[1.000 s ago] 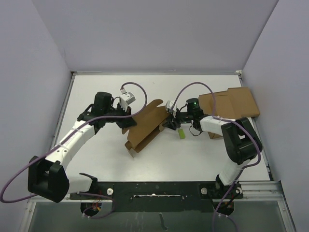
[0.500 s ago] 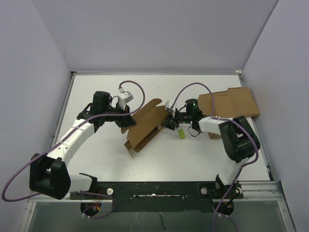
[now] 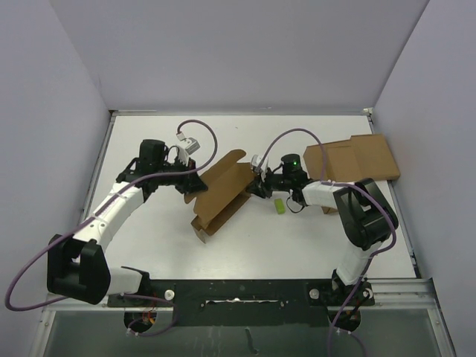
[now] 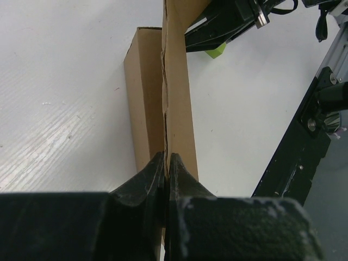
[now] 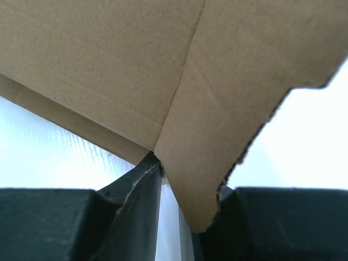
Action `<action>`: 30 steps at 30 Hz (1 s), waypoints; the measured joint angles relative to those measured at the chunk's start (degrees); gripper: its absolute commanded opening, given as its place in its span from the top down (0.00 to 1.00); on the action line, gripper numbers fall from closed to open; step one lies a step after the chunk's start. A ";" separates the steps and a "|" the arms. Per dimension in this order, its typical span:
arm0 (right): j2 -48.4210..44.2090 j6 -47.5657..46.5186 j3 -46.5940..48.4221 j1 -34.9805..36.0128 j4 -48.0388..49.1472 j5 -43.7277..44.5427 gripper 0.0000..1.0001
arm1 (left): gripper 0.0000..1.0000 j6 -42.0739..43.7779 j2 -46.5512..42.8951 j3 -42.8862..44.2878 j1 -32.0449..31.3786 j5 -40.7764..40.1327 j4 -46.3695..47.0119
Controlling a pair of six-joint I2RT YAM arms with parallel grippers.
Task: Fold the paper box
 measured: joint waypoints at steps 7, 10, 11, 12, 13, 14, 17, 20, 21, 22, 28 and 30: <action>0.00 1.88 0.00 1.64 0.79 3.32 0.73 | 1.00 -2.34 0.00 -0.42 1.05 1.25 1.92; 0.00 3.78 0.00 2.08 2.05 5.16 0.77 | 1.00 -3.23 0.04 -0.85 1.49 1.51 2.49; 0.00 4.28 0.00 2.08 2.38 5.77 0.81 | 1.00 -3.56 0.04 -0.96 1.57 1.62 2.80; 0.00 4.61 0.00 2.12 2.58 6.14 0.86 | 1.00 -3.98 0.04 -1.01 1.75 1.70 2.93; 0.00 5.16 0.00 2.12 2.80 6.67 0.92 | 1.00 -4.26 0.04 -1.07 1.81 1.73 3.13; 0.00 5.42 0.00 2.08 2.99 7.10 0.96 | 1.00 -4.57 0.04 -1.07 1.95 1.77 3.21; 0.00 5.53 0.31 1.99 2.29 7.63 1.00 | 1.00 -6.51 0.04 -1.44 2.45 1.90 3.96; 0.00 4.39 3.15 1.86 -3.50 7.58 1.00 | 0.89 -8.57 0.04 -1.81 2.95 1.88 4.48; -0.02 3.80 4.61 1.62 -5.97 7.50 1.00 | 0.85 -9.11 0.04 -1.84 3.19 1.84 4.76; -0.04 3.17 6.19 1.53 -8.66 7.32 1.00 | 0.81 -10.12 0.04 -1.84 3.48 1.84 5.29; -0.13 -1.84 14.53 0.42 -25.22 6.03 1.00 | 0.49 -14.95 -0.09 -1.84 4.66 2.32 7.96; -0.13 -3.54 17.11 0.09 -31.32 5.84 1.00 | 0.42 -16.74 -0.15 -1.90 5.11 2.89 8.79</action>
